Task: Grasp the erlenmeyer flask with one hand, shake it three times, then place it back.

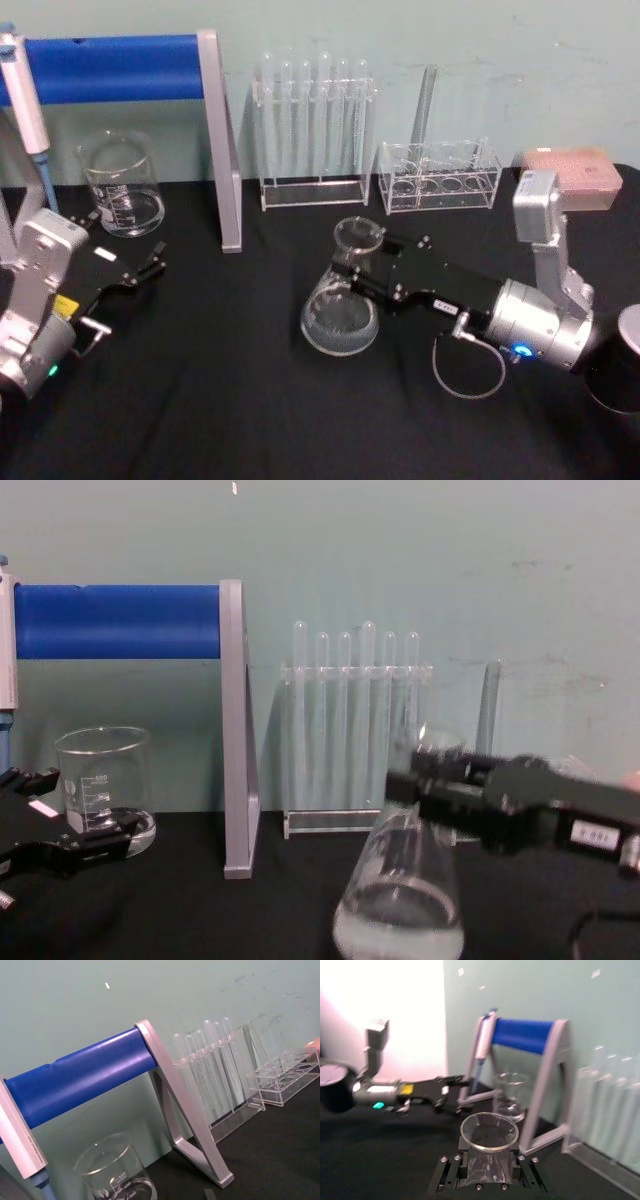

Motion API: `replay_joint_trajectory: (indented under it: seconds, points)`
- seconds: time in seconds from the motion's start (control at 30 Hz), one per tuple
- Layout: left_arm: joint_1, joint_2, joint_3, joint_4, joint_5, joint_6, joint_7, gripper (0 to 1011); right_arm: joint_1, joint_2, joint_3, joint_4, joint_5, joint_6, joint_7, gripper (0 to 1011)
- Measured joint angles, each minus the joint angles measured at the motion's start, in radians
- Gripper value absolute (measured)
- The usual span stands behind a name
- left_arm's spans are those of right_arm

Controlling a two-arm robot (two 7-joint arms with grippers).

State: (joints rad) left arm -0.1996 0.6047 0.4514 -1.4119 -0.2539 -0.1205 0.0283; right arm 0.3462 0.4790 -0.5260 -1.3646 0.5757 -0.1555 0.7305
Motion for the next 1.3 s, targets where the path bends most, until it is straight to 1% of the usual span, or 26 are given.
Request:
replay_joint_trajectory:
  seconds: [0.03,0.07,0.1,0.2,0.23,0.27,0.3,0.4,0.43,0.5,0.53,0.63,0.73,0.77,0.87,1.07,1.3]
  points:
    - [0.000,0.000,0.000,0.000,0.000,0.000,0.000,1001,-0.016,0.004,0.014,-0.028,0.000,0.007,-0.035,449]
    - [0.000,0.000,0.000,0.000,0.000,0.000,0.000,1001,-0.026,0.006,0.023,-0.044,-0.001,0.011,-0.056,449]
    - [0.000,0.000,0.000,0.000,0.000,0.000,0.000,1001,-0.046,0.010,0.041,-0.077,-0.006,0.018,-0.101,449]
    - [0.000,0.000,0.000,0.000,0.000,0.000,0.000,1001,-0.078,0.015,0.069,-0.125,-0.019,0.029,-0.164,448]
    - [0.000,0.000,0.000,0.000,0.000,0.000,0.000,1000,-0.098,0.017,0.087,-0.153,-0.029,0.034,-0.205,448]
    - [0.000,0.000,0.000,0.000,0.000,0.000,0.000,1001,-0.108,0.019,0.096,-0.167,-0.036,0.036,-0.228,448]
    - [0.000,0.000,0.000,0.000,0.000,0.000,0.000,1001,-0.127,0.023,0.112,-0.194,-0.049,0.037,-0.266,449]
    - [0.000,0.000,0.000,0.000,0.000,0.000,0.000,1001,-0.155,0.026,0.138,-0.229,-0.072,0.037,-0.321,448]
    - [0.000,0.000,0.000,0.000,0.000,0.000,0.000,1001,-0.173,0.028,0.155,-0.250,-0.082,0.040,-0.352,448]
    - [0.000,0.000,0.000,0.000,0.000,0.000,0.000,1001,-0.190,0.029,0.172,-0.268,-0.091,0.046,-0.383,449]
    - [0.000,0.000,0.000,0.000,0.000,0.000,0.000,1001,-0.206,0.028,0.189,-0.286,-0.098,0.055,-0.414,449]
    - [0.000,0.000,0.000,0.000,0.000,0.000,0.000,1001,-0.236,0.023,0.222,-0.311,-0.109,0.077,-0.472,448]
    - [0.000,0.000,0.000,0.000,0.000,0.000,0.000,1001,-0.253,0.019,0.241,-0.323,-0.116,0.091,-0.503,449]
    - [0.000,0.000,0.000,0.000,0.000,0.000,0.000,1001,-0.262,0.015,0.253,-0.329,-0.120,0.099,-0.519,448]
    - [0.000,0.000,0.000,0.000,0.000,0.000,0.000,1001,-0.274,0.010,0.270,-0.334,-0.128,0.110,-0.537,448]
    - [0.000,0.000,0.000,0.000,0.000,0.000,0.000,1001,-0.280,0.001,0.283,-0.335,-0.143,0.117,-0.540,449]
    - [0.000,0.000,0.000,0.000,0.000,0.000,0.000,1001,-0.279,-0.009,0.290,-0.335,-0.160,0.121,-0.518,448]
